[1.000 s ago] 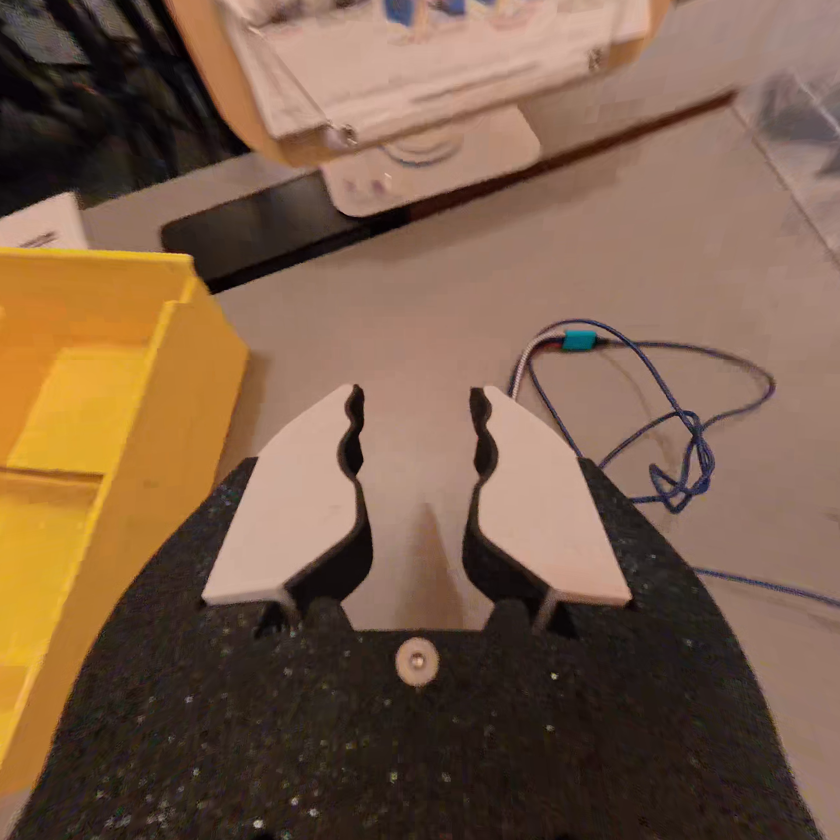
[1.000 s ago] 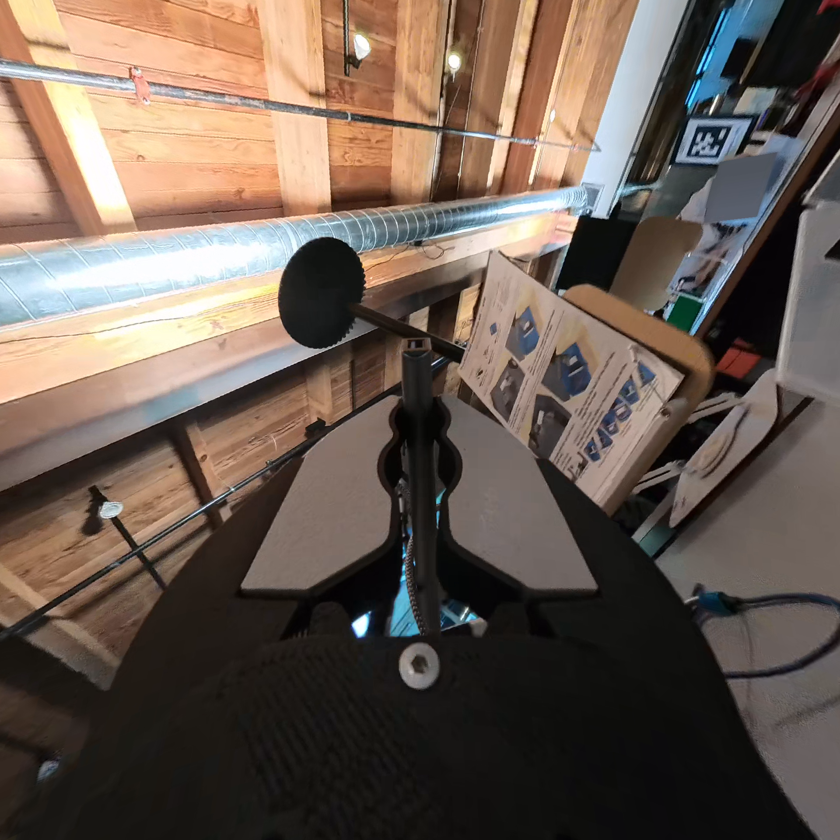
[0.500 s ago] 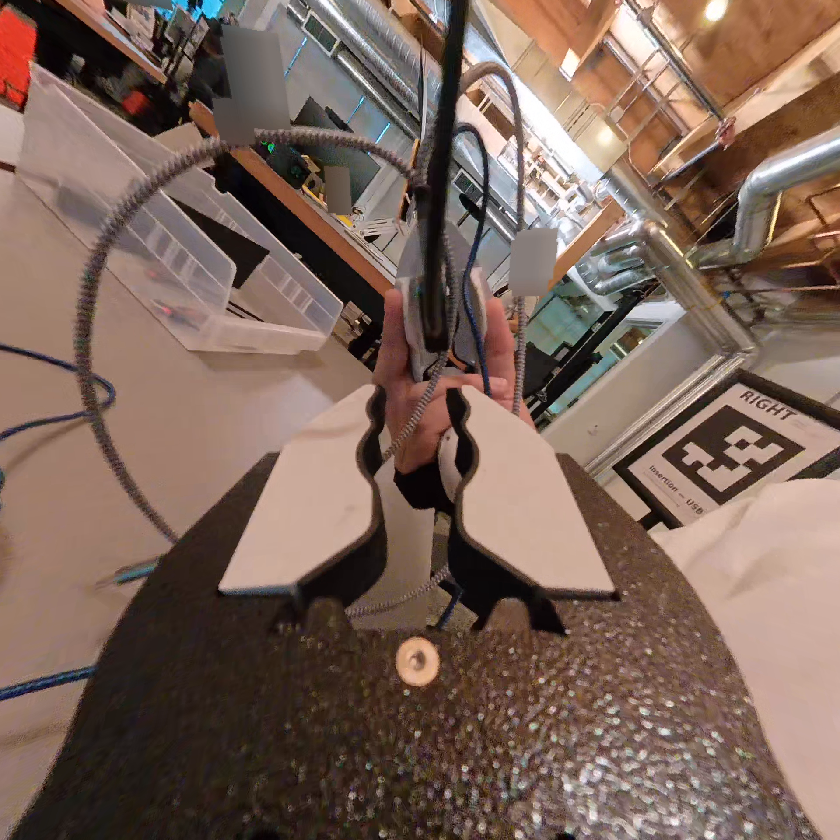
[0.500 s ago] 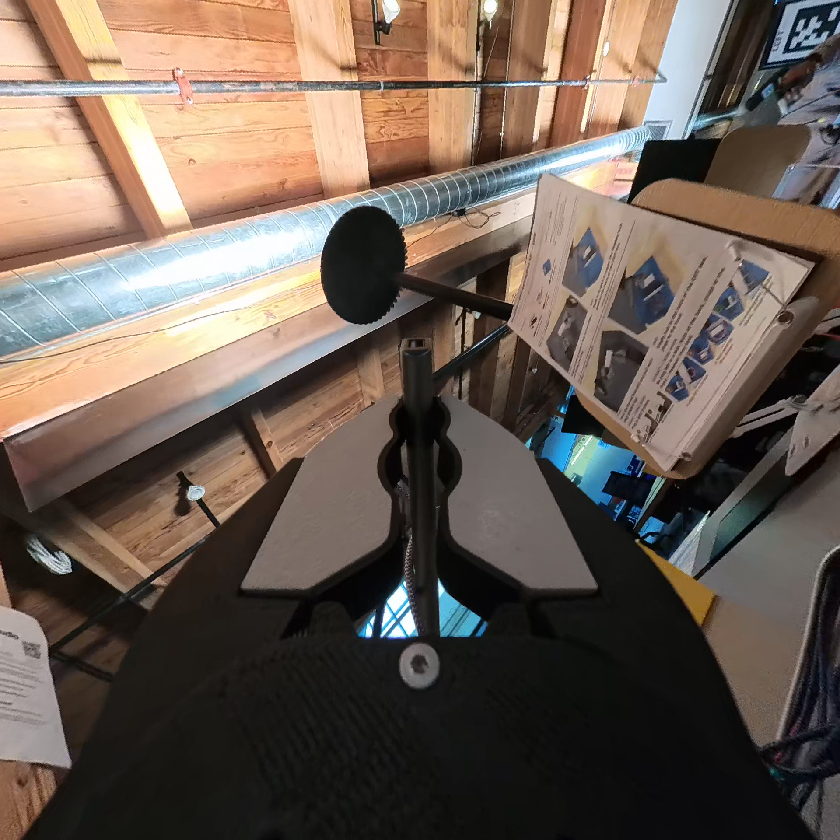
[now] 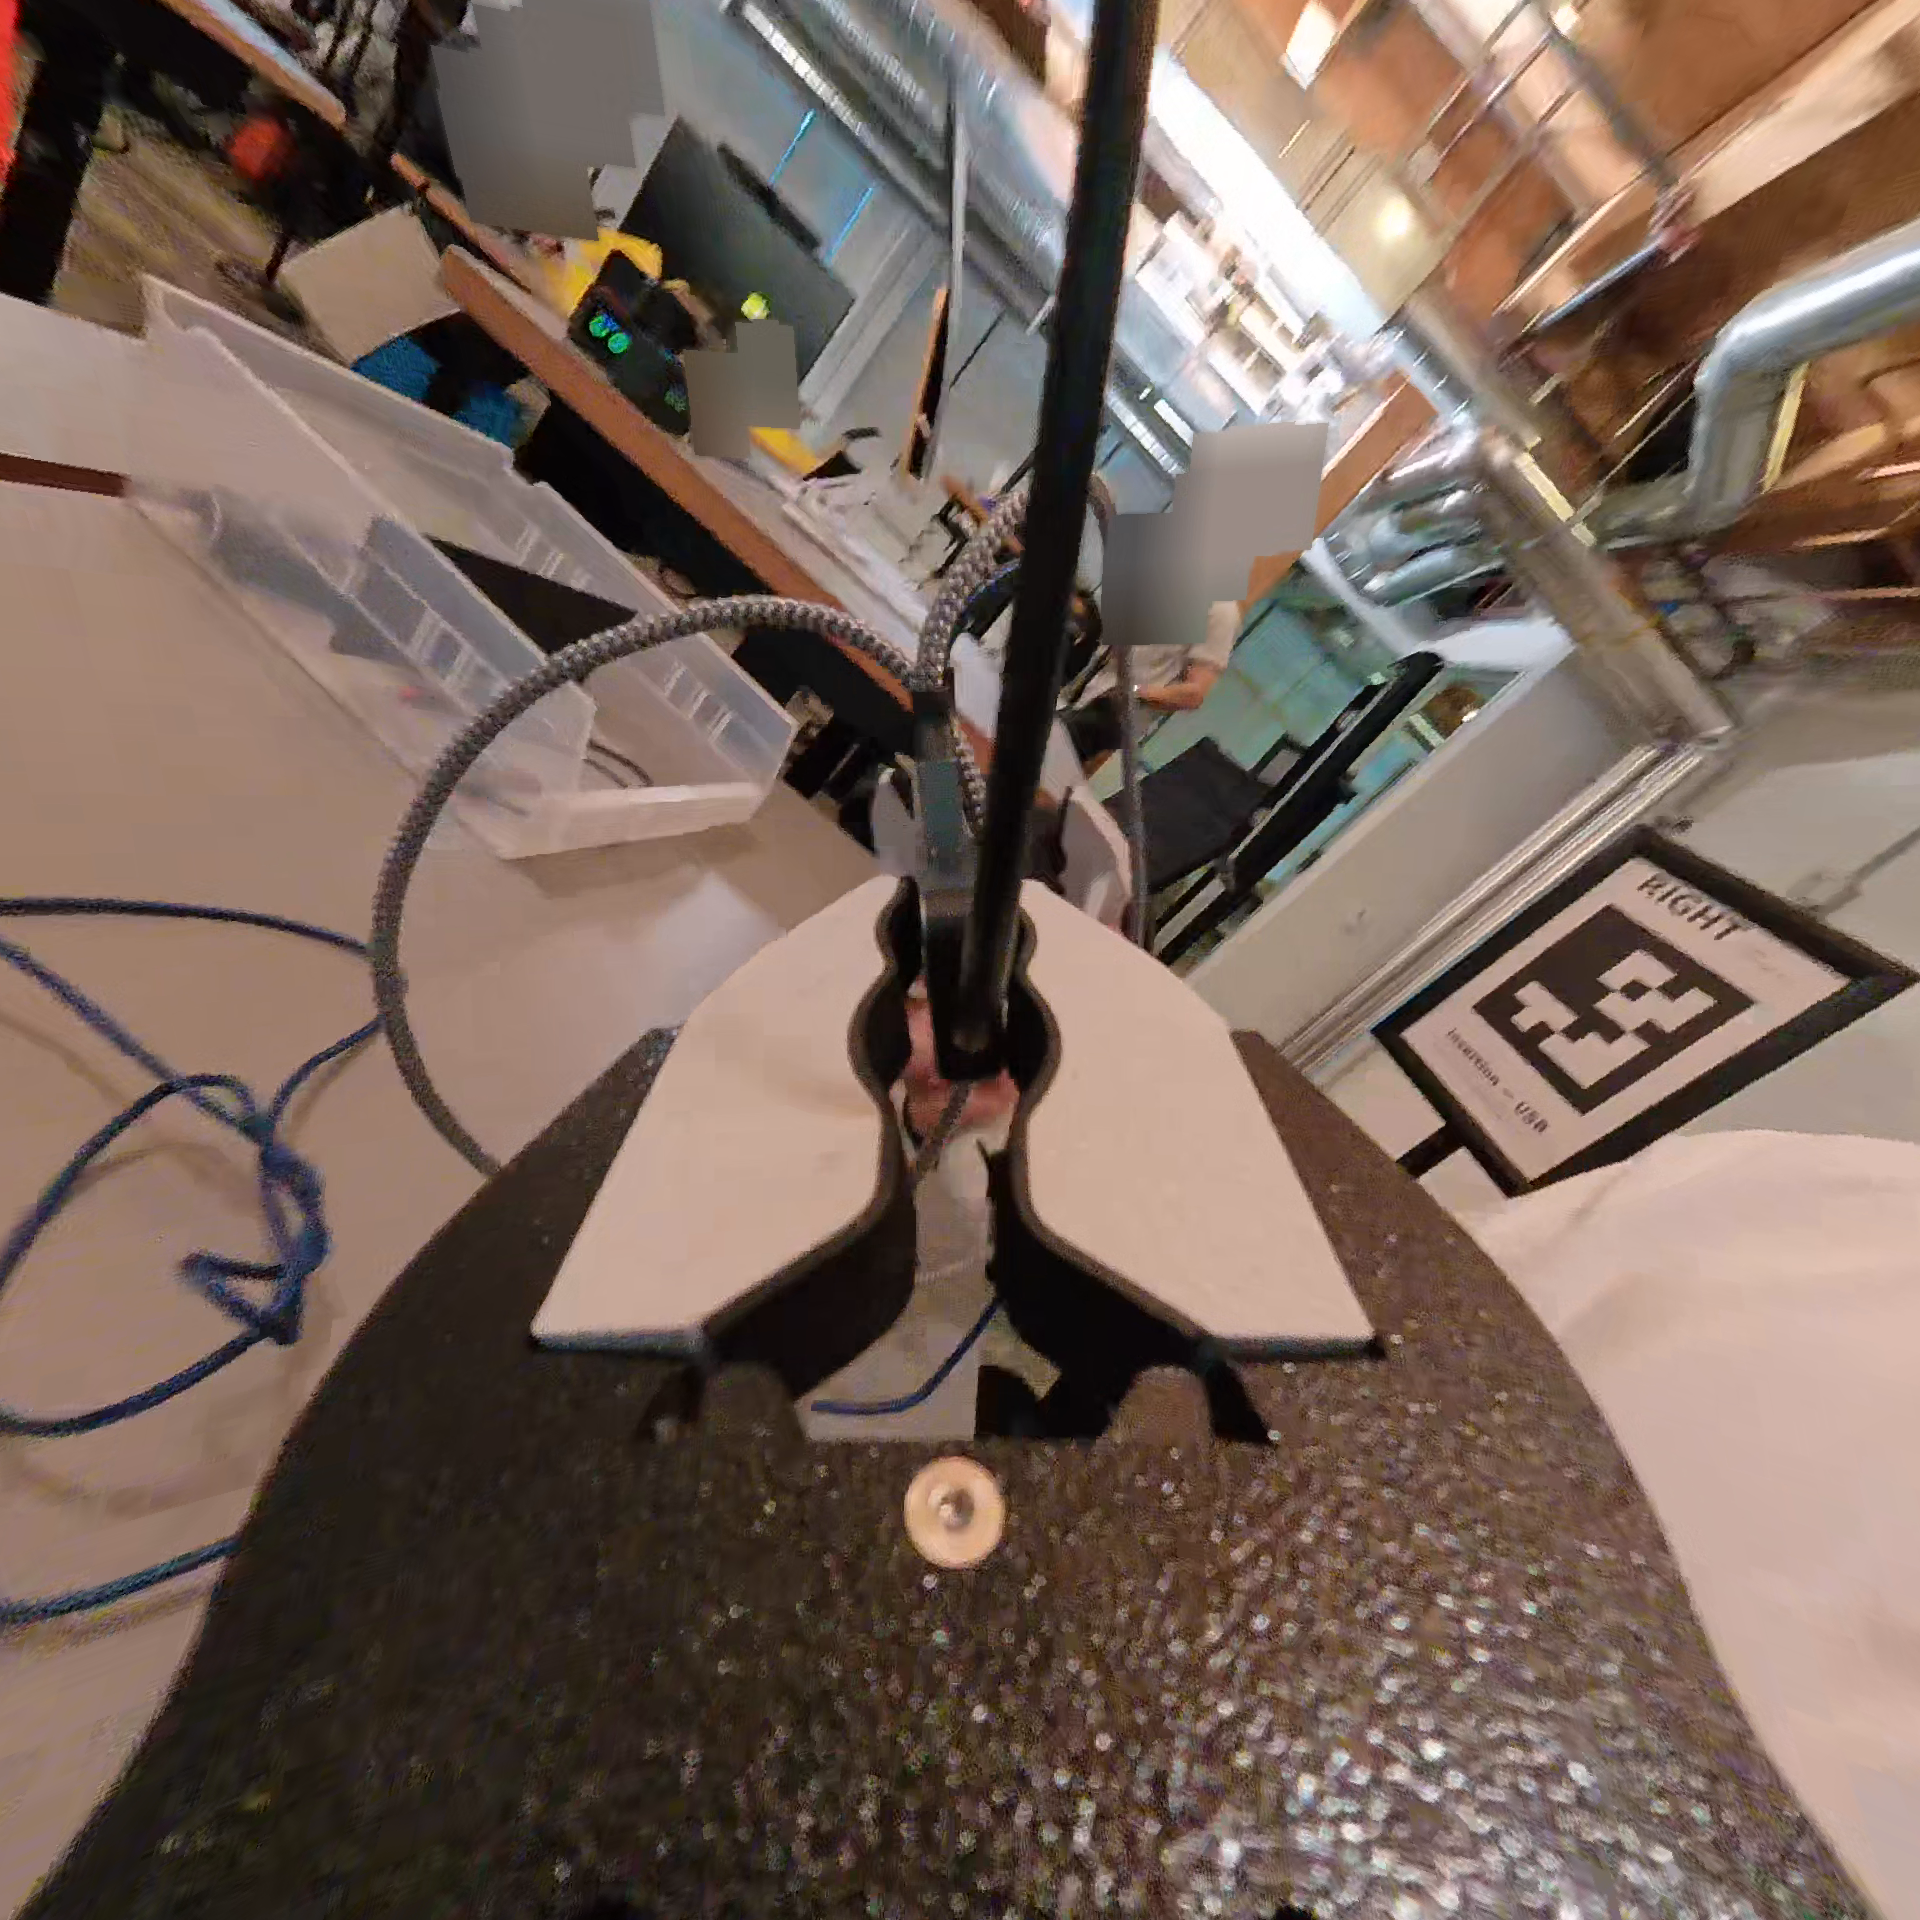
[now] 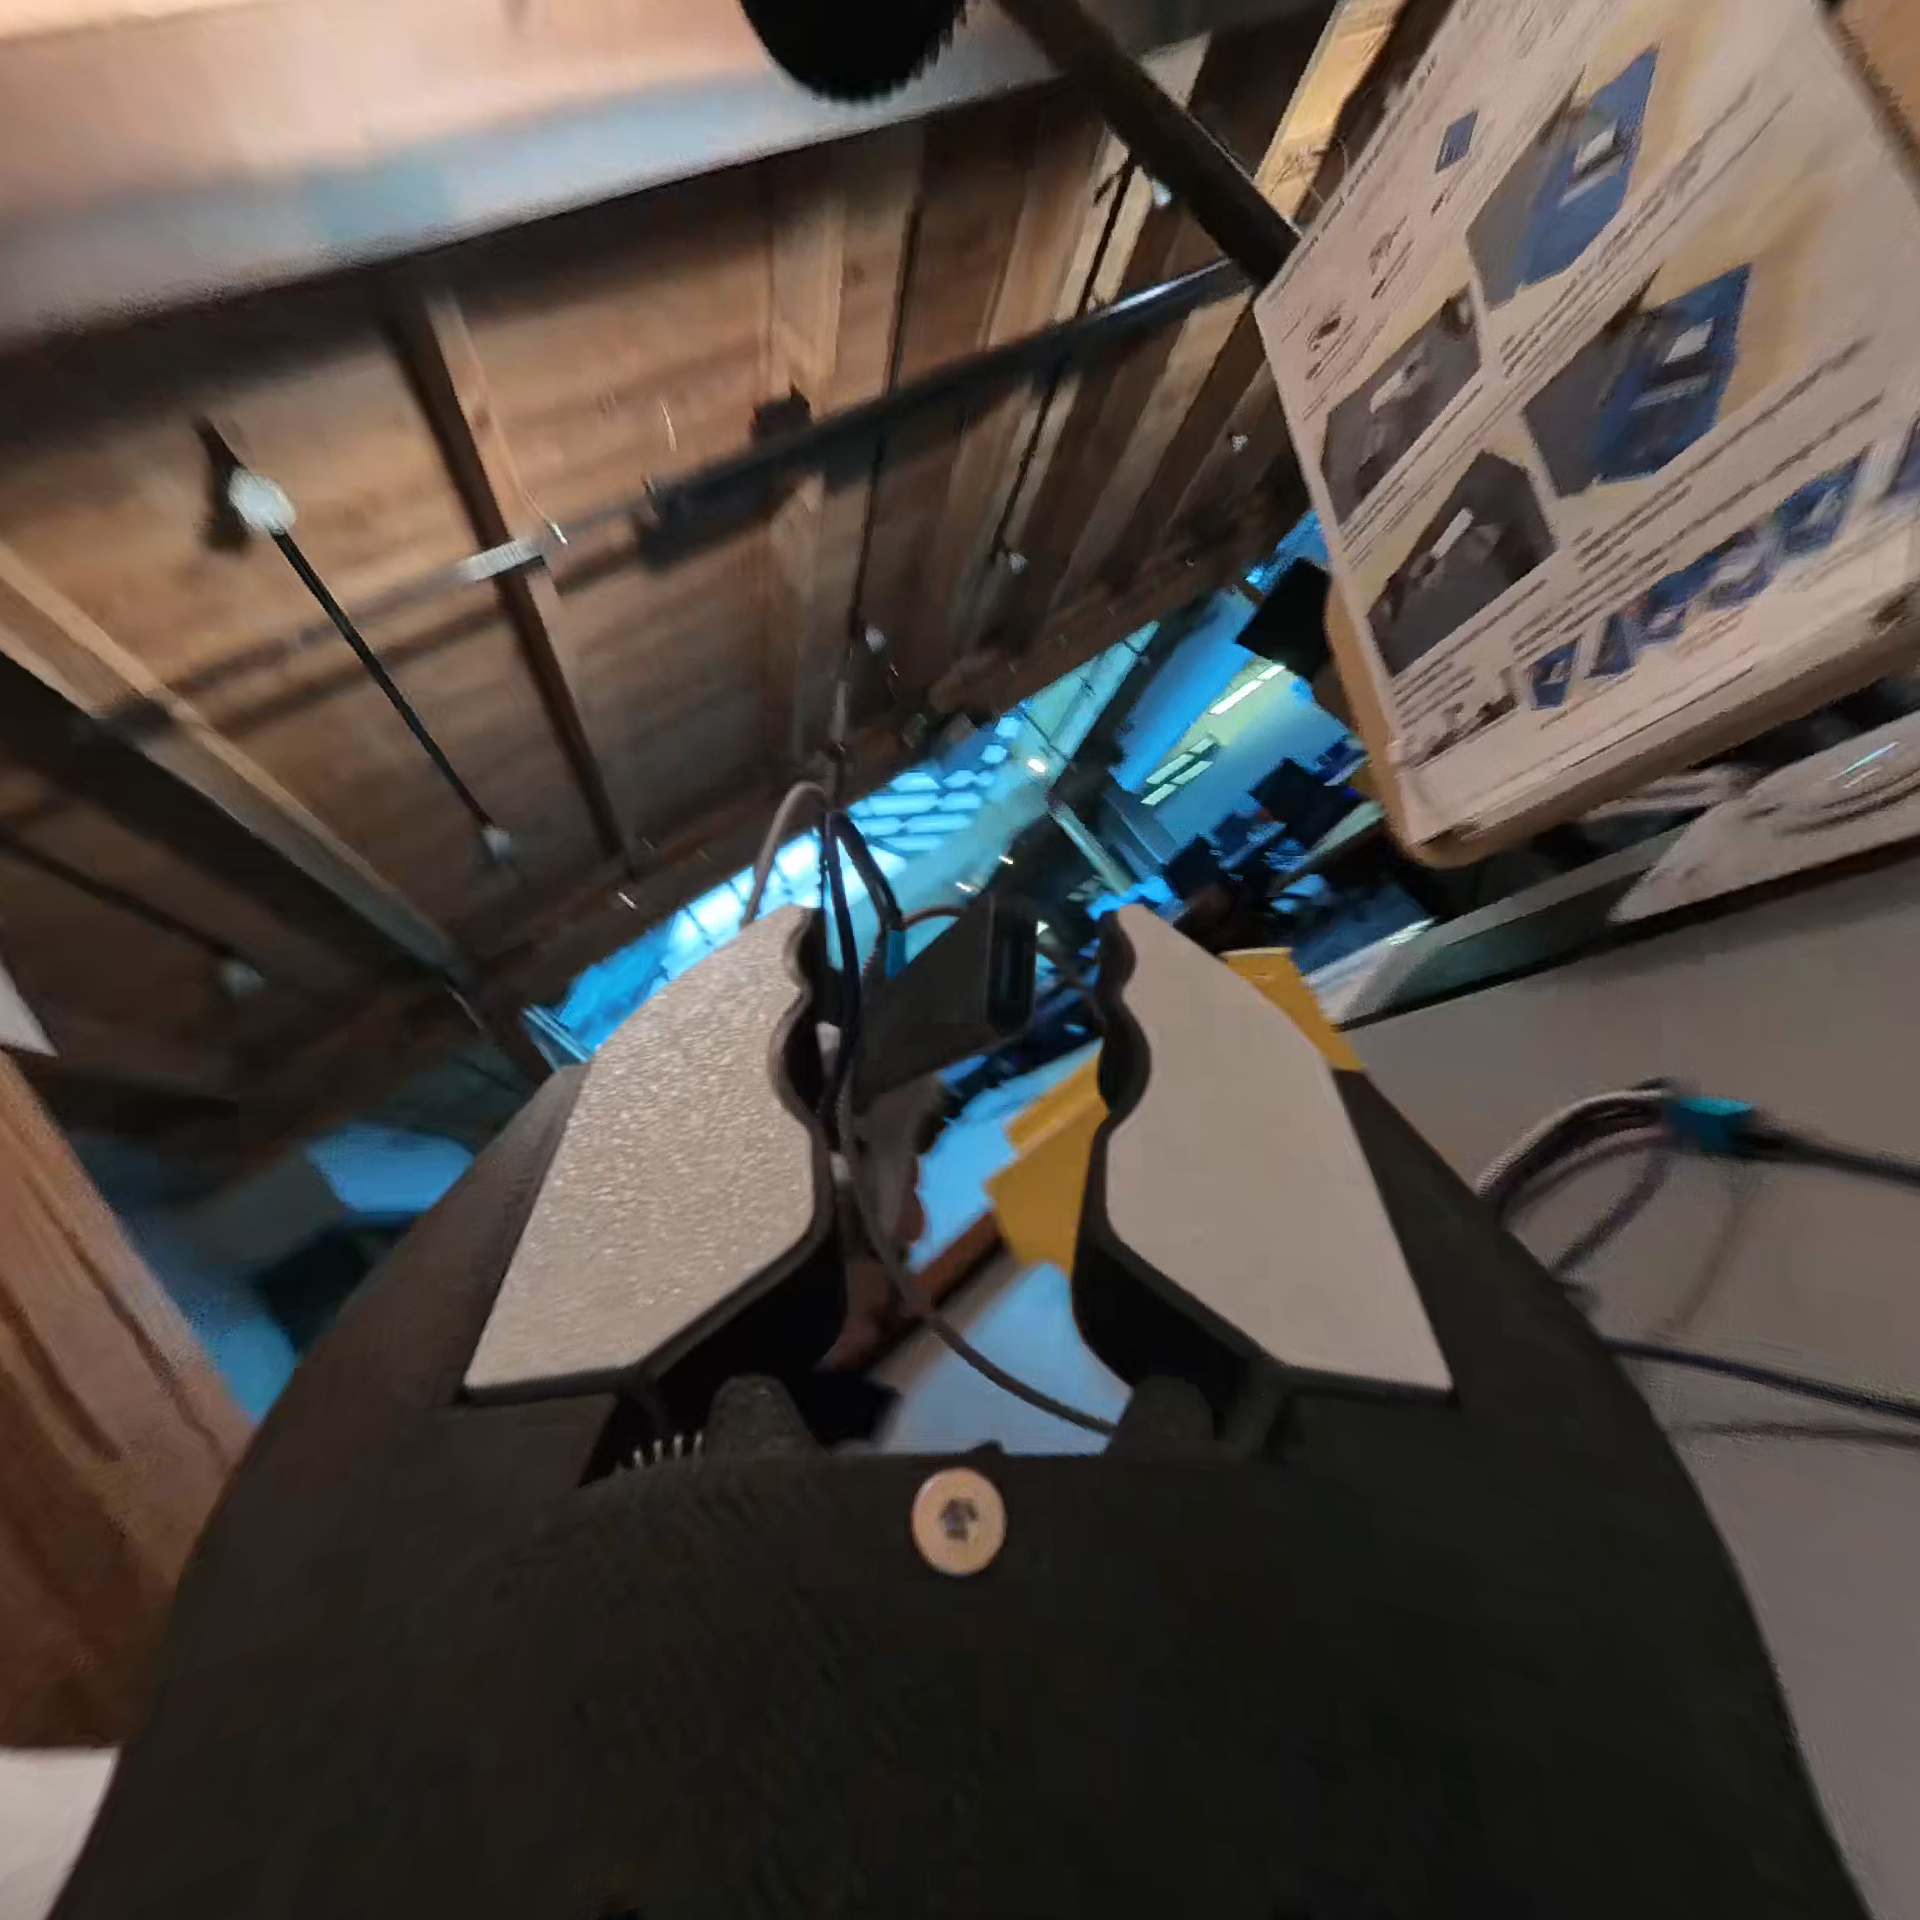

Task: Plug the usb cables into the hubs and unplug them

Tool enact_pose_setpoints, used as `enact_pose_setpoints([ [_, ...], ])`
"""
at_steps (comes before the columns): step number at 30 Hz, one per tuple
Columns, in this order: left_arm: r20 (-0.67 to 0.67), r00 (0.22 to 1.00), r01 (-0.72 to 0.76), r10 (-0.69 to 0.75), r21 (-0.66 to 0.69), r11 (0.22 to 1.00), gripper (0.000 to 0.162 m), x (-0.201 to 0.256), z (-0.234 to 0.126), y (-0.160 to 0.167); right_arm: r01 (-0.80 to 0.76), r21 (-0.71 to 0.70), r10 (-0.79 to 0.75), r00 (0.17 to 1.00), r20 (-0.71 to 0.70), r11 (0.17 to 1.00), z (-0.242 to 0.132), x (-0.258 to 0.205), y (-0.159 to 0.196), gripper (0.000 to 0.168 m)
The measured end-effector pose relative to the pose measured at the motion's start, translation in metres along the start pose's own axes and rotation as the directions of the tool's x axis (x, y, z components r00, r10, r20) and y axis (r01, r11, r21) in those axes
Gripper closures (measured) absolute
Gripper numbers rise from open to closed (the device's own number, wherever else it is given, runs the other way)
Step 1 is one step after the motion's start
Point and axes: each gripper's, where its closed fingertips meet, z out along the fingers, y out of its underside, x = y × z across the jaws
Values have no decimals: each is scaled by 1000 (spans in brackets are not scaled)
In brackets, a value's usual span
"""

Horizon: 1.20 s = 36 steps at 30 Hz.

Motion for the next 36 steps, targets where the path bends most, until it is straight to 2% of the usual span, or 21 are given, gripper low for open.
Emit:
enact_pose_setpoints([
  [2,64,997,-34,41,-103,994,150,-6,-14,-10,239,-88,-240,971,6,967,-8,-2,-17,114],
  [3,56,998,-31,42,-179,983,150,-5,-19,-11,364,-154,-366,930,13,919,-9,-1,-20,114],
  [5,5,1000,-27,30,-344,938,150,-1,-26,-7,573,-299,-568,815,114,763,-7,0,-14,114],
  [6,-47,998,-62,47,-434,899,150,3,-28,-4,608,-354,-581,791,192,711,-6,1,-7,112],
  [7,-90,994,-102,65,-502,859,150,6,-29,-1,570,-402,-518,821,240,717,-4,2,1,116],
  [9,-143,985,-161,93,-592,790,150,8,-25,1,362,-501,-240,926,293,786,3,-2,21,123],
  [10,-165,981,-184,102,-629,755,150,8,-22,3,292,-529,-116,933,340,797,6,-11,33,134],
  [11,-185,976,-210,114,-661,720,150,6,-19,5,277,-560,-58,925,377,781,8,-17,47,144],
  [15,-222,967,-250,123,-750,612,150,-2,-6,11,405,-603,-109,878,467,687,16,-21,94,147],
  [18,-223,966,-257,130,-776,576,150,-7,3,8,476,-575,-237,865,442,665,27,-10,101,154],
  [20,-214,958,-287,191,-726,625,150,-12,16,-4,437,-515,-289,893,345,737,37,1,90,157],
  [21,-217,950,-314,226,-672,671,148,-11,26,-13,374,-468,-245,917,314,801,40,0,82,157],
  [22,-192,943,-333,274,-613,716,139,-13,37,-22,295,-416,-185,941,285,860,43,-2,73,157],
  [24,-105,919,-376,380,-518,768,133,-21,49,-37,125,-323,-55,975,217,938,46,2,55,158],
  [27,52,854,-464,517,-372,804,131,-28,51,-47,-48,-304,107,978,180,951,45,5,38,158],
  [29,97,818,-508,568,-341,791,131,-32,46,-38,-134,-302,189,968,163,944,43,8,29,158],
  [30,91,823,-500,561,-355,790,131,-35,44,-28,-168,-329,229,961,156,929,41,9,29,158],
  [32,67,896,-387,438,-365,847,128,-41,46,-10,-150,-388,223,963,149,909,39,11,36,157],
  [34,6,967,-240,254,-306,921,137,-39,49,-6,-137,-416,209,969,132,899,39,14,44,157],
  [36,-70,992,-117,104,-212,970,152,-35,49,-14,-125,-452,199,973,119,883,39,14,53,157],
])
